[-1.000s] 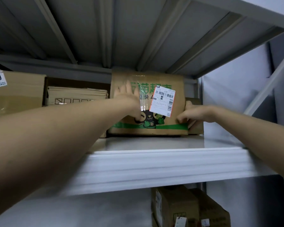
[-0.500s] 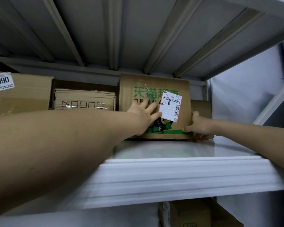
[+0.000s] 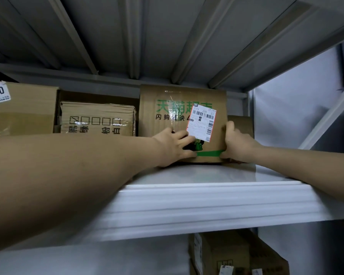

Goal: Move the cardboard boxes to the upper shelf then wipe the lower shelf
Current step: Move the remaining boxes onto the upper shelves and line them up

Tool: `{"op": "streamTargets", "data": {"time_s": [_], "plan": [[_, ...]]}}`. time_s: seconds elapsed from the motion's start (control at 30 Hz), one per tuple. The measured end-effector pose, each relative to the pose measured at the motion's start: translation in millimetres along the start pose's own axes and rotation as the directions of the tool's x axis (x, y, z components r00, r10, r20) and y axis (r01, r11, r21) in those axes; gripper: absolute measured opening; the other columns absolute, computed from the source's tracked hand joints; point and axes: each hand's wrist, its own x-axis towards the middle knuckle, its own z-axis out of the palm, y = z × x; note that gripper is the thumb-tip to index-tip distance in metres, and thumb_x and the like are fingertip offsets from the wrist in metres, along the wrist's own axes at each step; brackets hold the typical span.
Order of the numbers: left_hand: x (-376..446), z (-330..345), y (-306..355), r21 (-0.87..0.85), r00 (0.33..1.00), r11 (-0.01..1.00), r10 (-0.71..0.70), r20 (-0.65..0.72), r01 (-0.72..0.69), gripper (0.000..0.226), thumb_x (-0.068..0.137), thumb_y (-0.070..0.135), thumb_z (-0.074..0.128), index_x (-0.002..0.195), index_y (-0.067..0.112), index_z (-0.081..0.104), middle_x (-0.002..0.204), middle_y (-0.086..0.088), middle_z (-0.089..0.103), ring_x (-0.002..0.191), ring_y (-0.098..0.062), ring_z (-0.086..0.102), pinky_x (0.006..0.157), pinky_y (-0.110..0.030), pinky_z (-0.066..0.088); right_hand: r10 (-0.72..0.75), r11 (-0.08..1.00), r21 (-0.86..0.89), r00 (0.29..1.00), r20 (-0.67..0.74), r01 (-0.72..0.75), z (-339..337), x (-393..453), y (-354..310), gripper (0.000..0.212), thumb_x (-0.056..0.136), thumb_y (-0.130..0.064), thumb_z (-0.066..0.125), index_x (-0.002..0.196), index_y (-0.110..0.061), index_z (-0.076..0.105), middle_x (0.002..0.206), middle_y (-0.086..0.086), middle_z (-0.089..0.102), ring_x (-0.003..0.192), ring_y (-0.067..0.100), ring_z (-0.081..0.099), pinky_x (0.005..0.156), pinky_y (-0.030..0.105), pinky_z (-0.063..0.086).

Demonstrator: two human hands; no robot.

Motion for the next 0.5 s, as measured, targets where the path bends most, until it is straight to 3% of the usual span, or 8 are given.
{"op": "streamTargets", "data": {"time_s": [0.07, 0.2, 0.4, 0.5], "plan": [[1.4, 1.2, 1.7, 0.037, 0.997, 0.996, 0.077, -0.017, -0.076, 0.06, 0.098, 0.02, 0.04, 0.148, 0.036, 0.011, 0.156, -0.009, 0.004, 0.142, -0.027, 0.013, 0.103, -0.043, 0.035, -0.008, 0.991, -0.137, 1.0, 0.028, 0.012, -0.8, -3.0, 0.0, 0.06, 0.079, -0.029, 0.073, 0.111, -0.013, 0.025, 0.118, 0.017, 0.05, 0.087, 0.034, 0.054, 0.069, 0.037, 0.042], [3.8, 3.2, 1.7, 0.063, 0.99, 0.988, 0.14, -0.008, -0.139, 0.057, 0.099, 0.02, 0.041, 0.148, 0.034, 0.016, 0.155, -0.005, 0.01, 0.139, -0.025, 0.02, 0.103, -0.043, 0.036, -0.017, 0.946, -0.32, 0.993, 0.119, 0.055, -2.6, -4.3, 1.1, 0.048, 0.086, -0.041, 0.064, 0.109, -0.014, 0.032, 0.114, 0.012, 0.053, 0.089, 0.029, 0.051, 0.071, 0.034, 0.04], [5.4, 4.7, 2.5, 0.064, 0.987, 0.986, 0.157, -0.013, -0.156, 0.055, 0.1, 0.022, 0.041, 0.147, 0.034, 0.016, 0.156, -0.001, 0.01, 0.14, -0.024, 0.019, 0.105, -0.043, 0.034, -0.035, 0.939, -0.334, 0.99, 0.139, 0.08, 1.2, -0.2, 4.1, 0.041, 0.09, -0.037, 0.059, 0.101, -0.016, 0.026, 0.112, 0.012, 0.052, 0.09, 0.03, 0.053, 0.071, 0.034, 0.038], [4.5, 1.4, 1.7, 0.061, 0.988, 0.986, 0.153, 0.003, -0.153, 0.054, 0.1, 0.022, 0.041, 0.147, 0.034, 0.019, 0.155, -0.002, 0.013, 0.138, -0.025, 0.023, 0.104, -0.043, 0.036, -0.052, 0.959, -0.264, 0.981, 0.185, 0.1, 0.1, -0.1, 7.6, 0.041, 0.089, -0.036, 0.061, 0.1, -0.018, 0.025, 0.104, 0.008, 0.049, 0.077, 0.025, 0.051, 0.068, 0.033, 0.04]]}}
